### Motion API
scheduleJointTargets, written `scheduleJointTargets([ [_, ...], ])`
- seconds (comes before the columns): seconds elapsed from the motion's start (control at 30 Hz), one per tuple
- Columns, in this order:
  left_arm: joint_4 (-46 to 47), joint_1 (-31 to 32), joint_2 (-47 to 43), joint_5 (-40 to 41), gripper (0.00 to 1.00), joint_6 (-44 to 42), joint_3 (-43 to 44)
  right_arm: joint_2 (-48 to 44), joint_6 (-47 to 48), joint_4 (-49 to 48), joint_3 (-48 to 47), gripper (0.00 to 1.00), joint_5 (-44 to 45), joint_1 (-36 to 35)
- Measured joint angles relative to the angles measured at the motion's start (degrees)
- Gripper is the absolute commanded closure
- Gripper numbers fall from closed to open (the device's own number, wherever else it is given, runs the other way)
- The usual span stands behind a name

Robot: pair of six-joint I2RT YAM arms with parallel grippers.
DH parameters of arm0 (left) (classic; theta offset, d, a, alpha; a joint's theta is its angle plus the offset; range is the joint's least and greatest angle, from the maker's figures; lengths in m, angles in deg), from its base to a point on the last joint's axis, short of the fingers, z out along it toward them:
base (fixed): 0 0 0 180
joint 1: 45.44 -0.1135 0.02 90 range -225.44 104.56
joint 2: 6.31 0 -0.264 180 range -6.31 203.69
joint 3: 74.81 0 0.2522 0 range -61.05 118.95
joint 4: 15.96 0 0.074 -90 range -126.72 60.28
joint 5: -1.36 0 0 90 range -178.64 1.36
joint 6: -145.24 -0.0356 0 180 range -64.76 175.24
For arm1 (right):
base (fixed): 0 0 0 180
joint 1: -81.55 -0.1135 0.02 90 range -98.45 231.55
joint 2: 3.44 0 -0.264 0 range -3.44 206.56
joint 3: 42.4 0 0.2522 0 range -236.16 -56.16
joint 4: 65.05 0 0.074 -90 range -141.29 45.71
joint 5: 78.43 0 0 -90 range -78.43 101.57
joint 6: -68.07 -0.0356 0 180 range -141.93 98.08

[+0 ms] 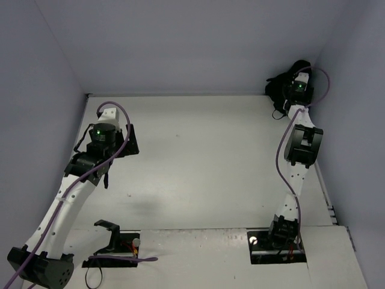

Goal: Fold and stack the t-shirts

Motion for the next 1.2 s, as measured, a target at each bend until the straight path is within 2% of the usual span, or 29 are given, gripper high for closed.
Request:
scheduleJointTargets([
  [0.1, -0.1, 0.0, 0.0, -0.6, 0.11, 0.6, -0.7, 4.3, 0.7, -0.5, -4.2, 0.77, -2.1, 0.0],
  [0.17, -0.6, 0.0, 0.1, -1.1, 0.11, 0.9, -1.3, 5.9, 1.0, -0.6, -5.2, 0.93, -3.8, 0.0],
  [0.23, -1.1, 0.0, 0.3, -1.5, 0.11, 1.1, -1.7, 6.4, 1.0, -0.6, -5.2, 1.00, -5.3, -0.2],
  [0.37, -1.7, 0.0, 0.6, -2.0, 0.11, 1.1, -1.7, 2.9, 1.6, -0.2, -1.5, 1.00, -6.8, -1.0],
  [0.5, -2.6, 0.0, 0.6, -2.1, 0.11, 0.7, -0.3, -7.1, 3.6, 1.8, 6.3, 1.00, -6.0, -5.5],
  [0.6, -2.7, 0.0, 0.5, -1.3, 0.11, 0.1, 2.9, -18.5, 4.2, 5.8, 10.0, 1.00, -5.0, -13.7],
  [0.77, -2.2, 0.0, -1.6, -0.3, 0.11, -0.7, 7.3, -37.8, 1.7, 6.0, 9.4, 1.00, -6.7, -31.5],
  [0.83, -2.1, 0.2, -2.8, -0.1, 0.11, -0.9, 7.9, -44.2, -0.8, 5.6, 8.6, 1.00, -9.0, -35.5],
  [1.03, -2.2, 0.7, -5.3, 0.2, 0.11, -1.9, 8.0, -56.6, -6.7, 4.5, 11.0, 1.00, -8.4, -32.1],
  [1.2, -2.4, 0.8, -5.6, 0.2, 0.11, -2.8, 7.7, -64.2, -11.5, 3.9, 26.7, 0.99, -2.8, -31.6],
])
